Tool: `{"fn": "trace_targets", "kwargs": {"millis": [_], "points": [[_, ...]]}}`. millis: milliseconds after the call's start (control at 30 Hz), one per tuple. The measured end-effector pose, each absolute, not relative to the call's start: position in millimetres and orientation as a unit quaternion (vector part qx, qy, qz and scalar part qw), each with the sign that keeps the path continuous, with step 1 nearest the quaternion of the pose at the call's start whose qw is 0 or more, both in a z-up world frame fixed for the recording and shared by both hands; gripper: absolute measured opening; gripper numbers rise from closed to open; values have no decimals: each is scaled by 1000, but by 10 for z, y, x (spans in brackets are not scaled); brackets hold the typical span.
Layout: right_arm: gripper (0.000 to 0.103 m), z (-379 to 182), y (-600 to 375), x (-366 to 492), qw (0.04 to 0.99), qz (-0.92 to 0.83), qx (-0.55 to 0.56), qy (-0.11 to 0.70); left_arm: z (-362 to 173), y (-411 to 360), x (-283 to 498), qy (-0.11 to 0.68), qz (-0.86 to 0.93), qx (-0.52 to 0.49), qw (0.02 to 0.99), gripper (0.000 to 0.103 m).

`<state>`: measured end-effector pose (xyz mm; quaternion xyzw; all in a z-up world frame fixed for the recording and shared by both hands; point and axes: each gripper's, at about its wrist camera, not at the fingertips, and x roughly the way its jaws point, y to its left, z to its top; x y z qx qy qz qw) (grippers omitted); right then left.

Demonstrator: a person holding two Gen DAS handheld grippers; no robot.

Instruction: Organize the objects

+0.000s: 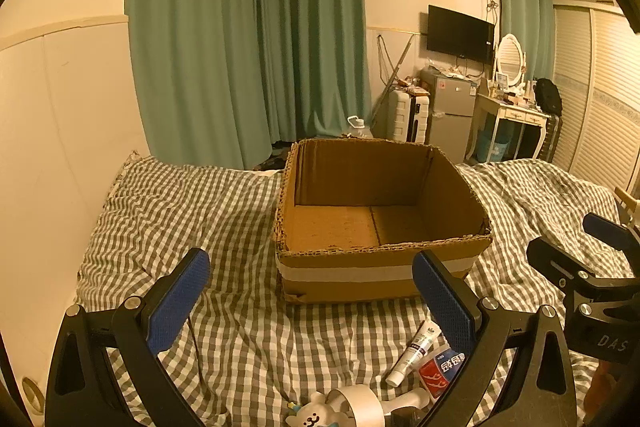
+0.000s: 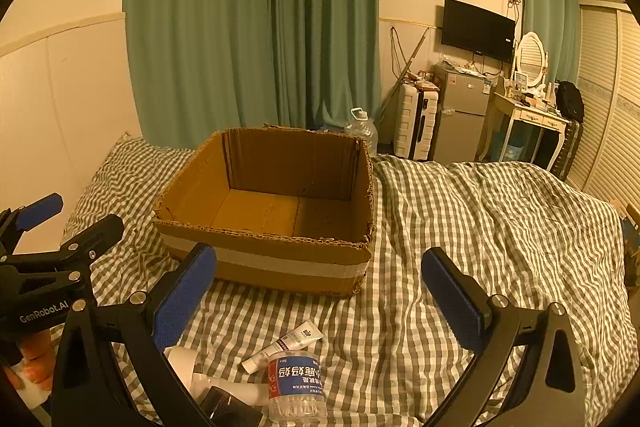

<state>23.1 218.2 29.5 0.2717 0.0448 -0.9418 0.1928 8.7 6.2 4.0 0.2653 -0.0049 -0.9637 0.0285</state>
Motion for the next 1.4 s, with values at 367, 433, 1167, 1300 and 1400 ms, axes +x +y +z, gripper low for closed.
{"fn": "trace_targets", "kwargs": {"millis": [367,433,1167,1300,1400], "points": [[103,312,2176,237,200,-941,270,46,57,59,106,-2,-965,261,24,103],[103,316,2174,235,202,-940,270,45,58,61,110,0,-965,261,22,103],[103,-42,2246,346,214,-916,333,70,-543,81,189,-34,-935,352,-13,103],[103,-385,2199,320,208,-896,380,97,-757,51,155,-34,-925,378,-14,103],[103,-610,2159,256,214,-875,422,109,-890,41,150,-23,-916,399,-34,103]]}}
